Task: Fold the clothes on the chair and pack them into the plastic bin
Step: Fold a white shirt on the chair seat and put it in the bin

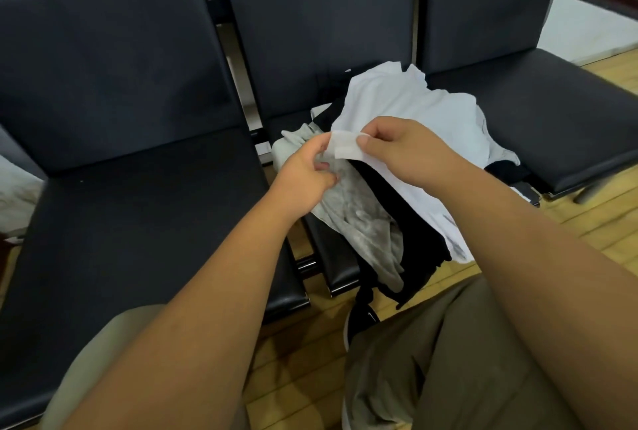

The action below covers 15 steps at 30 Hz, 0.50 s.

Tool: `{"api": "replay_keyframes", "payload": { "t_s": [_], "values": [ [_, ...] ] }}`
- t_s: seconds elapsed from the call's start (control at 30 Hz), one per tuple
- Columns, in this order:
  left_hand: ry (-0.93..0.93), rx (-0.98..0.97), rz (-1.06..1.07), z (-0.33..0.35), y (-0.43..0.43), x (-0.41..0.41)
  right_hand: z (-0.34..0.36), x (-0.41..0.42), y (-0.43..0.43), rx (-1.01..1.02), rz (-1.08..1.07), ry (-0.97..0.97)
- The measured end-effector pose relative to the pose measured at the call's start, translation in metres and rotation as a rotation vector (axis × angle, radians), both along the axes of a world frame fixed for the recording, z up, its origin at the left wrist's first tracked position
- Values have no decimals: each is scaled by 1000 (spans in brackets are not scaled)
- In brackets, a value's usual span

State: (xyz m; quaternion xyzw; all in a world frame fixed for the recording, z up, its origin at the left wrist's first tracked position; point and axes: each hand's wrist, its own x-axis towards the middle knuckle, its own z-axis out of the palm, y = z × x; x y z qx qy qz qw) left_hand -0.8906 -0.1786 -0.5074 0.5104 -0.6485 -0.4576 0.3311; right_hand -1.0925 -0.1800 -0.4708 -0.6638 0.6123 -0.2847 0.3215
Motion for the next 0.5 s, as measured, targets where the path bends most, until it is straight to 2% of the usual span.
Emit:
{"api": "replay_keyframes", "payload": {
  "t_s": [0.13,0.3,0.5],
  "values": [
    [-8,-71,5,5,1,5,18,4,11,-23,-65,-211],
    [104,-74,98,23,11,13,34,18,25,-47,-71,-420],
    [144,-133,198,67,34,48,54,48,43,-106,-72,-446]
  ]
}}
